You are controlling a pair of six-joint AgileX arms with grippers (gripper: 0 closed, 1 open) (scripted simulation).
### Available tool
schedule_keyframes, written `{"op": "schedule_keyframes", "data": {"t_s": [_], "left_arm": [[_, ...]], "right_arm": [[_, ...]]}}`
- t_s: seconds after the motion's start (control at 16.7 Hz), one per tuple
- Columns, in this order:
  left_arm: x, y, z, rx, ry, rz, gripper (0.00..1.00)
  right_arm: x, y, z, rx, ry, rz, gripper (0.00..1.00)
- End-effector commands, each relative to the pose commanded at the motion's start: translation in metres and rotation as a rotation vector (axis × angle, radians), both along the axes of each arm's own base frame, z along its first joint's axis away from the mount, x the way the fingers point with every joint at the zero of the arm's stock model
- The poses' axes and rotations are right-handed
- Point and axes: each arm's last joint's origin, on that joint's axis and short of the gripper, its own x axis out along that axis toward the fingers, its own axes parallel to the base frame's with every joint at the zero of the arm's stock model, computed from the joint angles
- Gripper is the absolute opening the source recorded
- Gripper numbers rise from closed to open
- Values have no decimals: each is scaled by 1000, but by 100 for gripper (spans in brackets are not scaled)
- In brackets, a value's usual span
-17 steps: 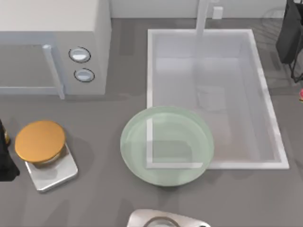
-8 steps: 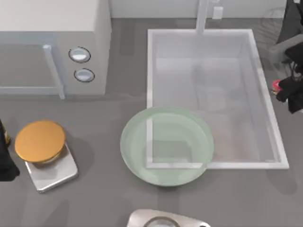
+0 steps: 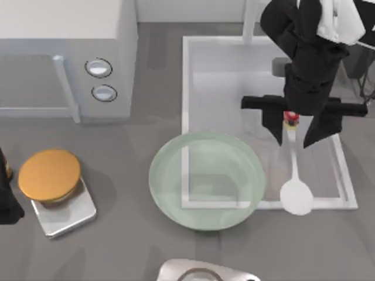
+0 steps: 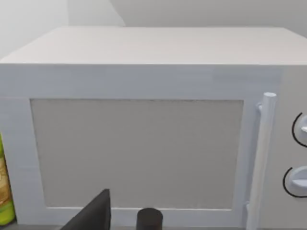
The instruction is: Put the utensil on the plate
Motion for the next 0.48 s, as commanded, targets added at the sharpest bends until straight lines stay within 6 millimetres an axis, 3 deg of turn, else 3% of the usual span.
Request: {"op": "schedule_keyframes", "data": {"t_s": [0.24,0.48], "left_arm": [[0,0,0,0,0,0,100],[0,0,0,0,0,0,100]], "right_arm": [[-11,51,-13,-48,13,-395,0],[-22,88,-22,-84,-3,-774,0]]}}
